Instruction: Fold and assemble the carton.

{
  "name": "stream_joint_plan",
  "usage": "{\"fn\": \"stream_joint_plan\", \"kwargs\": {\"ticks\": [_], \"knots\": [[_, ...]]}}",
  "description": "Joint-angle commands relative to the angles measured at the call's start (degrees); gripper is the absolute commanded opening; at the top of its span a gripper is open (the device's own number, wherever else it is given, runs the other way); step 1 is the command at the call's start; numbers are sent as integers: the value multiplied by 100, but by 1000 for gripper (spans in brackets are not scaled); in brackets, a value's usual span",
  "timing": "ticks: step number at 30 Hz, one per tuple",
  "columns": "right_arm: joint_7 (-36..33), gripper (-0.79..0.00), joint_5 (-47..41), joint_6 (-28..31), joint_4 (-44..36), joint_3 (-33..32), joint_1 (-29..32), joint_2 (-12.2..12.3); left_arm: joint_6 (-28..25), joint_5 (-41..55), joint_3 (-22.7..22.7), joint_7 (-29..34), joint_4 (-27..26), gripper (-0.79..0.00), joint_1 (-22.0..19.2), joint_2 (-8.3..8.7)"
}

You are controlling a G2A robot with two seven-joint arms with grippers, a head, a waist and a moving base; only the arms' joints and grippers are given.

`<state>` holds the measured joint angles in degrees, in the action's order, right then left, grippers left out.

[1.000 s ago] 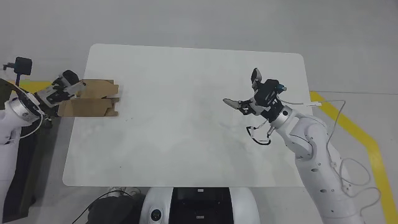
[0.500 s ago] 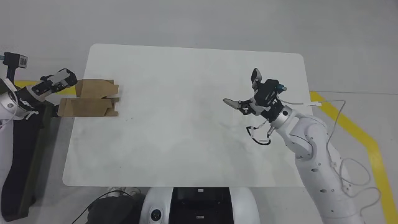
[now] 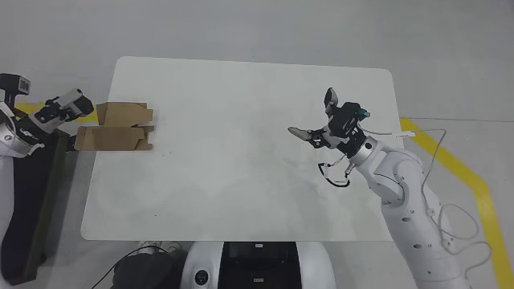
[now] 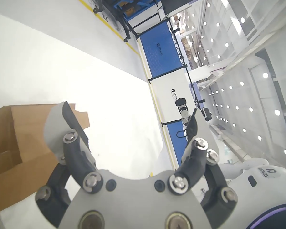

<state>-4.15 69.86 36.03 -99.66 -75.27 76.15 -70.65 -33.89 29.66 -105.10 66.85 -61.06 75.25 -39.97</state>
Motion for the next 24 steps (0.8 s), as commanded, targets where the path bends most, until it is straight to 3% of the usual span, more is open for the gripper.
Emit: {"fn": "stream_joint_plan", "kwargs": {"ticks": [1,10,17,24], "knots": [[0,0,0,0,0,0,0,0,-126,177,-2,220,500,0,-113,3],[0,0,0,0,0,0,0,0,-687,178,100,-332,1982,0,-431,25],[0,0,0,0,0,0,0,0,-1032,380,356,-677,3013,0,-802,-92],[0,0,0,0,0,0,0,0,-1259,-7,619,-1253,3848,0,-1201,-201]]}}
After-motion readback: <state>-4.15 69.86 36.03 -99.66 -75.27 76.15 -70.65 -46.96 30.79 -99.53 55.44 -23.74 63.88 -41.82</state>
